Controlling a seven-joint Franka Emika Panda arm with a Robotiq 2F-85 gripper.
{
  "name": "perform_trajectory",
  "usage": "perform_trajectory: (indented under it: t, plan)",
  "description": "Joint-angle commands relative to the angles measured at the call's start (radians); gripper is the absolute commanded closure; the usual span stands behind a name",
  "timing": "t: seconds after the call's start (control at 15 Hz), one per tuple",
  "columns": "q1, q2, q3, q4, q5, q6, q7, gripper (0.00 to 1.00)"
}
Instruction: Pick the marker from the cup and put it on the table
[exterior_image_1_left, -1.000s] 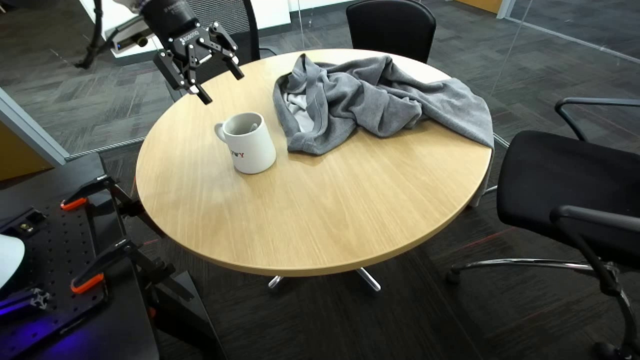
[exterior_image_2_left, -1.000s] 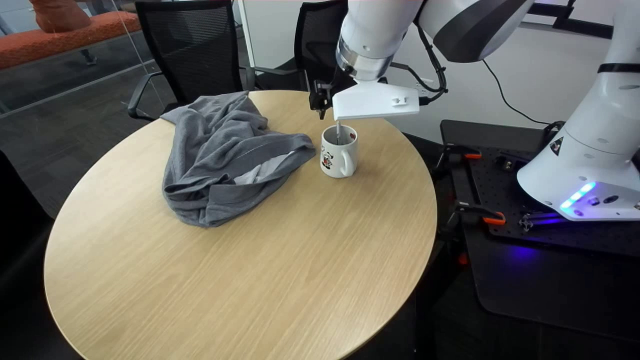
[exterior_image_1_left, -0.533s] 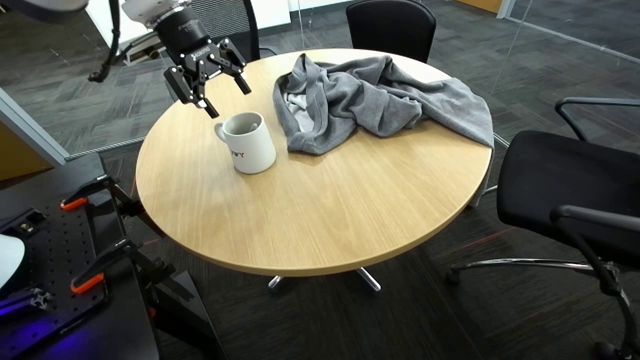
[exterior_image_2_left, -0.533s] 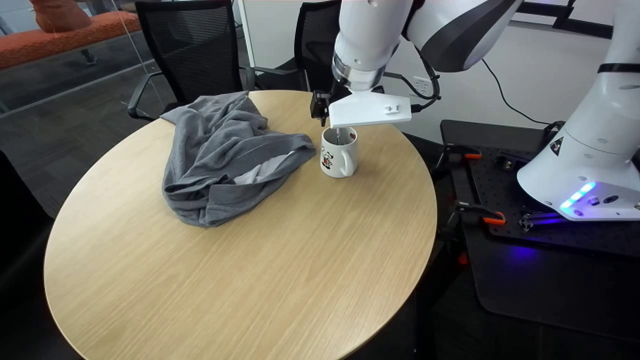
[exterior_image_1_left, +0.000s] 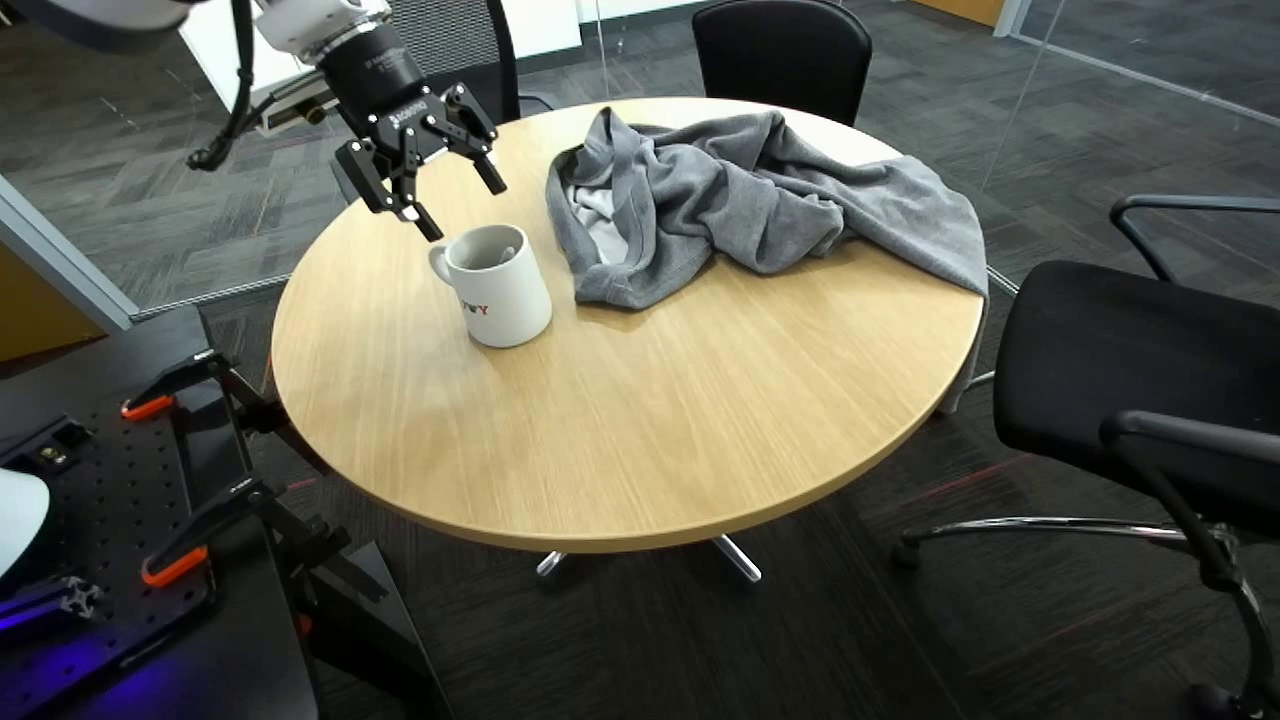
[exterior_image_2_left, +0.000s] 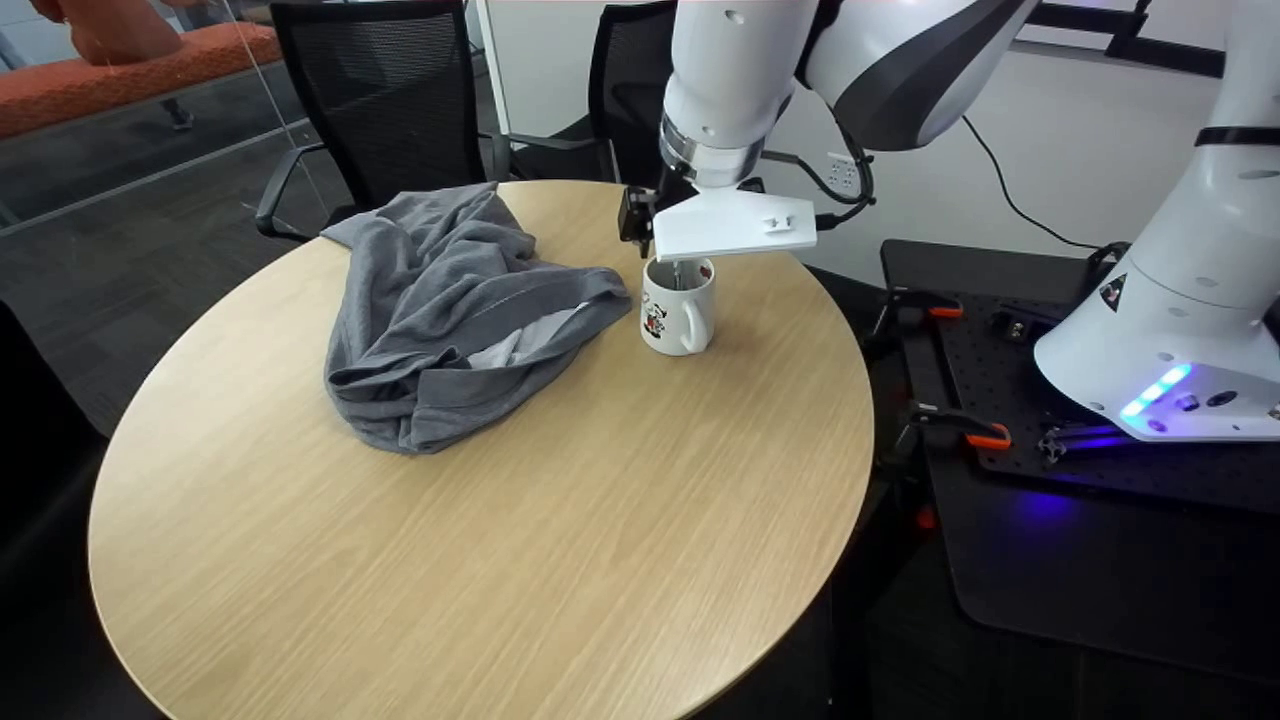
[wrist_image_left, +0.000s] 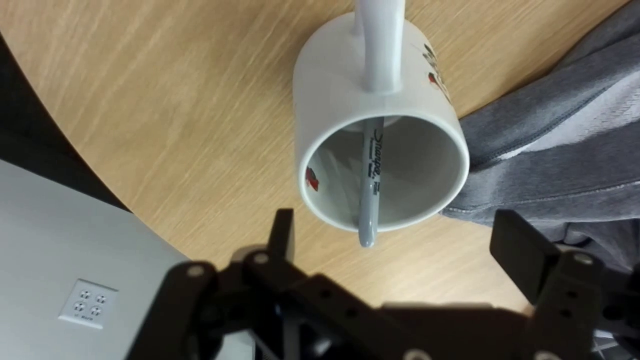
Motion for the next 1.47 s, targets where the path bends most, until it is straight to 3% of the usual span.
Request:
perform_trajectory:
  t: [0.0,0.07,0.13,0.2,0.27,0.4,0.53,1.0,1.4]
  plan:
    - [0.021,0.028,-0.028,0.021,0.02,0.0,-0.013,0.0]
    - [0.022,0.032,-0.031,0.021,0.021,0.002,-0.011,0.0]
    - [0.022,0.035,-0.034,0.021,0.021,0.004,-0.009,0.06]
    - [0.023,0.038,-0.037,0.021,0.021,0.006,-0.008,0.15]
    - [0.023,0.04,-0.039,0.021,0.022,0.009,-0.007,0.3]
    - [0.025,0.044,-0.045,0.024,0.02,0.012,-0.002,0.43]
    - [0.028,0.047,-0.048,0.029,0.02,0.013,0.0,0.48]
    - [0.028,0.064,-0.052,0.044,0.036,0.014,-0.01,0.44]
    - [0.027,0.088,-0.062,0.056,0.058,0.015,-0.016,0.55]
